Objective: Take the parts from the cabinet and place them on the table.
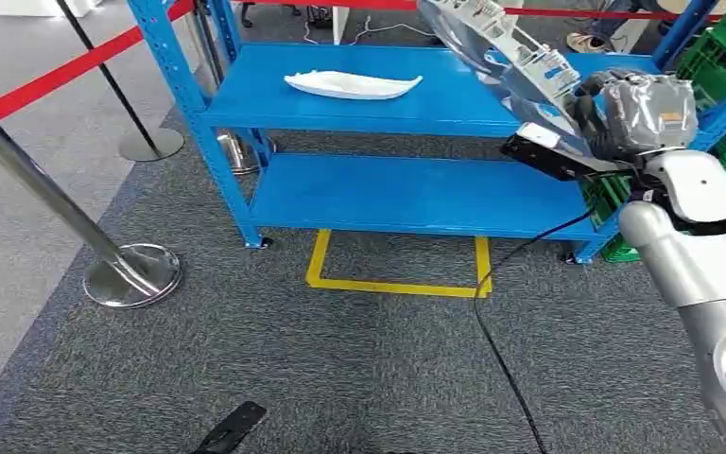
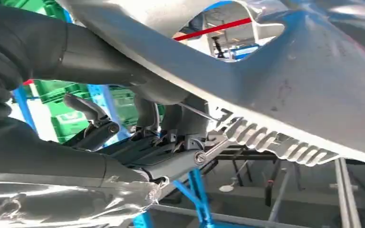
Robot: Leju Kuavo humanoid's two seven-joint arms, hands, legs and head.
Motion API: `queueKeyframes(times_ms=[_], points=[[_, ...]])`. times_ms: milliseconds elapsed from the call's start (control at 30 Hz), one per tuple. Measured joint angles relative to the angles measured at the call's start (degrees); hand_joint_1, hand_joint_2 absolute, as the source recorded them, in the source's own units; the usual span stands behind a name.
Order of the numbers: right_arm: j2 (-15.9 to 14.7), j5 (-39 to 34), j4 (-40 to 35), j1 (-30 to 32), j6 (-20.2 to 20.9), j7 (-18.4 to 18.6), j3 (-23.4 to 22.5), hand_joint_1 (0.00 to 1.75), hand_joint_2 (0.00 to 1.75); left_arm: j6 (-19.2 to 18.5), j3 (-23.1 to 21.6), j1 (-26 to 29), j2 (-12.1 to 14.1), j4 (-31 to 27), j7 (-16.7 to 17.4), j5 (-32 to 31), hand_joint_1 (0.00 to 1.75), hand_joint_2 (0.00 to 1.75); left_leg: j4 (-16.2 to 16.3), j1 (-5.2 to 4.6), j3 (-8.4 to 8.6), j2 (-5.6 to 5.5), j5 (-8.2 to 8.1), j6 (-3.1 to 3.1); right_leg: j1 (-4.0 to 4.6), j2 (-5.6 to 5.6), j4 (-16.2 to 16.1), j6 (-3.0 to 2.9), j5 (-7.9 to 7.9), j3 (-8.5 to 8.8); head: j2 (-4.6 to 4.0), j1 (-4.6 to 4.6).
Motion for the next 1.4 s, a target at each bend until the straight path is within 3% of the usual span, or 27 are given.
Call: queueKeyframes(times_ms=[33,67,100,133,233,267,333,400,433,467,533,567,600,667,733,767,833,900,967,1033,1067,1100,1133,1167,1267,1333,1400], points=[[0.0,0.0,0.0,0.0,0.0,-0.1,0.0,1.75,1.75,0.0,0.0,0.0,-0.1,0.0,0.0,0.0,0.0,1.75,0.3,0.27,0.0,0.4,-0.15,-0.27,-0.14,-0.67,-5.4,0.22,2.6,2.87,0.0,0.0],[0.0,0.0,0.0,-0.1,0.0,-0.1,-0.1,1.75,1.75,0.0,0.0,0.0,-0.1,0.0,0.0,0.0,0.0,1.75,0.9,0.43,-0.06,0.72,-0.39,-0.76,-0.3,-2.73,-10.9,0.76,4.7,5.93,0.0,0.04],[0.1,-0.1,0.0,-0.2,0.0,-0.1,-0.1,1.75,1.75,0.0,0.0,-0.1,0.1,0.0,0.0,0.0,0.0,1.75,1.2,-0.01,-0.2,0.96,-0.48,-1.34,0.35,-3.61,-11.8,0.68,3.75,6.01,0.0,0.13],[0.1,-0.2,0.0,-0.4,0.0,-0.2,-0.1,1.75,1.75,0.0,0.0,-0.1,0.0,0.0,0.0,0.0,0.0,1.75,1.6,0.07,-0.33,1.18,-0.48,-1.55,0.18,-2.47,-12.0,-0.63,4.29,6.31,0.0,0.05],[0.1,-0.2,0.0,-0.4,0.0,-0.2,-0.2,1.75,1.75,0.1,0.0,0.0,0.2,0.0,0.0,0.0,0.0,1.75,1.3,0.09,-0.38,2.61,0.06,-2.45,0.27,-0.76,-11.3,-2.25,4.74,5.06,0.0,-0.17],[0.1,-0.2,0.0,-0.3,0.0,-0.2,-0.2,1.75,1.75,0.1,0.0,-0.1,0.2,0.0,0.0,0.0,0.0,1.75,1.6,0.28,-0.6,1.89,-0.63,-2.89,0.01,-0.3,-11.4,-2.87,5.12,4.96,0.0,-0.18],[0.3,-0.2,0.0,-0.4,0.0,-0.1,-0.4,1.75,1.75,0.1,0.0,-0.1,0.1,0.0,0.0,0.0,0.0,1.75,7.4,0.3,-2.87,-1.13,-5.42,-3.2,-0.06,0.65,-11.4,-3.52,5.54,4.46,0.0,-0.37],[0.3,-0.2,0.0,-0.4,0.0,0.0,-0.4,1.75,1.75,0.1,0.0,0.1,0.2,0.0,0.0,0.0,0.0,1.75,17.3,0.24,-6.87,-1.75,-10.01,-3.16,0.06,1.91,-11.4,-3.68,5.87,3.86,0.0,-0.37],[0.3,-0.2,0.0,-0.4,0.0,0.0,-0.4,1.75,1.75,0.1,0.0,0.1,0.2,0.0,0.0,0.0,0.0,1.75,20.1,0.14,-8.0,-1.8,-10.82,-2.97,0.11,2.68,-11.4,-3.69,6.04,3.63,0.0,-0.37],[0.3,-0.2,0.0,-0.3,0.0,0.0,-0.4,1.75,1.75,0.1,0.0,0.1,0.2,0.0,0.0,0.0,0.0,1.75,19.9,0.06,-7.58,-1.88,-10.18,-2.75,0.11,3.47,-11.4,-3.6,6.17,3.49,0.0,-0.39],[0.3,-0.2,0.0,-0.4,0.0,0.0,-0.4,1.75,1.75,0.1,0.0,0.1,0.2,0.0,0.0,0.0,0.0,1.75,13.2,0.05,-3.58,-2.55,-6.41,-2.07,0.13,4.97,-11.4,-3.39,6.3,3.45,0.0,-0.37],[0.3,-0.2,0.0,-0.4,0.0,0.0,-0.4,1.75,1.75,0.1,0.0,0.1,0.2,0.0,0.0,0.0,0.0,1.75,7.9,0.06,-0.57,-3.93,-4.19,-1.63,0.11,5.74,-11.4,-3.26,6.37,3.46,0.0,-0.39],[0.3,-0.2,0.0,-0.5,0.0,0.0,-0.4,1.75,1.75,0.1,0.0,0.0,0.3,0.0,0.0,0.1,0.0,1.75,4.1,0.29,1.5,-7.36,-3.92,-1.0,-0.11,6.34,-11.4,-3.04,6.45,3.33,0.0,-0.35],[0.4,-0.2,0.1,-0.9,0.1,-0.1,-0.4,1.75,1.75,0.1,0.0,0.0,0.3,0.0,0.0,0.1,0.0,1.75,2.8,0.38,2.14,-7.02,-4.51,-1.43,-0.26,7.64,-11.3,-2.22,6.8,2.54,0.0,-0.46],[0.3,-0.2,0.1,-0.8,0.1,0.0,-0.6,1.75,1.75,0.1,0.0,0.0,0.3,0.0,0.0,0.2,0.0,1.75,2.7,0.12,2.15,-5.78,-4.42,-1.18,-0.7,9.11,-12.2,-1.27,7.38,2.32,0.0,-0.37],[0.3,-0.2,0.1,-0.7,0.1,0.0,-0.7,1.75,1.75,0.1,0.0,-0.1,0.2,0.0,0.0,0.2,0.0,1.75,2.0,0.65,2.32,-4.78,-4.0,-0.67,-0.69,8.86,-12.0,-1.02,7.32,1.93,0.0,-0.35],[0.2,-0.2,0.2,-1.1,0.1,-0.1,-0.9,1.75,1.75,0.1,0.0,-0.2,0.1,0.0,0.0,0.2,0.0,1.75,1.9,0.36,2.34,-3.52,-3.96,-0.21,-0.02,1.89,-7.4,-0.59,4.13,-0.36,0.0,0.61],[0.3,-0.2,0.2,-1.2,0.2,-0.2,-0.8,1.75,1.75,0.1,0.0,0.1,0.2,0.0,0.0,0.2,0.0,1.75,1.9,0.16,2.34,-2.01,-4.02,-0.06,-0.11,0.27,1.7,-0.27,0.04,-4.4,0.0,0.52],[0.3,-0.1,0.3,-1.2,0.2,-0.2,-0.9,1.75,1.75,0.1,0.0,0.3,0.2,0.0,0.0,0.3,0.0,1.75,1.9,0.12,2.36,-0.56,-4.06,-0.01,-0.11,0.18,5.8,-0.12,-0.66,-6.2,0.0,0.76],[0.2,0.0,0.3,-1.4,0.3,-0.1,-0.9,1.75,1.75,0.1,0.0,0.2,0.1,0.0,0.0,0.4,0.0,1.75,2.0,0.1,2.44,1.02,-4.13,-0.09,-0.04,-0.27,-0.7,-0.16,3.3,-2.54,0.0,0.81],[0.2,0.1,0.3,-1.6,0.3,-0.1,-0.9,1.75,1.75,0.1,0.0,0.2,0.1,0.0,0.0,0.4,0.0,1.75,2.0,0.1,2.57,1.71,-4.24,-0.25,-0.01,-1.47,-6.9,-0.22,5.82,0.91,0.0,0.79],[0.2,0.2,0.3,-1.9,0.3,0.0,-1.0,1.75,1.75,0.1,0.0,0.2,0.1,0.0,0.0,0.4,0.0,1.75,2.1,-0.13,2.68,2.19,-4.41,-0.56,0.24,-4.71,-11.6,-0.17,6.56,3.29,0.0,0.83],[0.2,0.4,0.4,-2.1,0.2,0.1,-1.0,1.75,1.75,0.1,0.0,0.1,0.1,0.0,0.0,0.4,0.0,1.75,2.4,-0.66,2.59,2.6,-4.49,-0.8,0.66,-5.34,-12.0,-1.04,6.54,3.67,0.0,0.76],[0.2,0.5,0.6,-2.2,0.2,0.2,-1.0,1.75,1.75,0.1,0.0,0.2,0.2,0.0,0.0,0.4,0.0,1.75,2.3,-0.67,2.66,2.93,-4.37,-1.01,0.68,-3.99,-11.9,-1.69,6.61,3.45,0.0,0.55],[-0.6,0.7,1.1,-2.3,0.2,0.2,-1.2,1.75,1.75,0.1,0.0,0.2,0.1,0.0,0.0,0.4,0.0,1.75,2.2,-0.6,2.7,4.9,-4.44,-1.72,0.72,-2.06,-12.0,-2.66,7.1,2.77,0.0,0.52],[-0.6,0.8,1.3,-2.3,0.0,0.2,-1.4,1.75,1.75,0.1,0.0,0.2,0.1,0.0,0.0,0.4,0.0,1.75,5.6,-0.21,1.32,-0.32,-7.71,-2.26,0.2,-0.81,-12.1,-3.32,7.54,2.61,0.0,0.46],[-0.7,0.9,1.8,-2.3,0.0,0.4,-1.6,1.75,1.75,0.1,0.0,0.5,0.1,0.0,0.0,0.4,0.0,1.75,14.3,-0.21,-2.27,-2.07,-12.26,-2.41,0.12,0.66,-12.1,-3.65,7.75,2.33,0.0,0.42]])
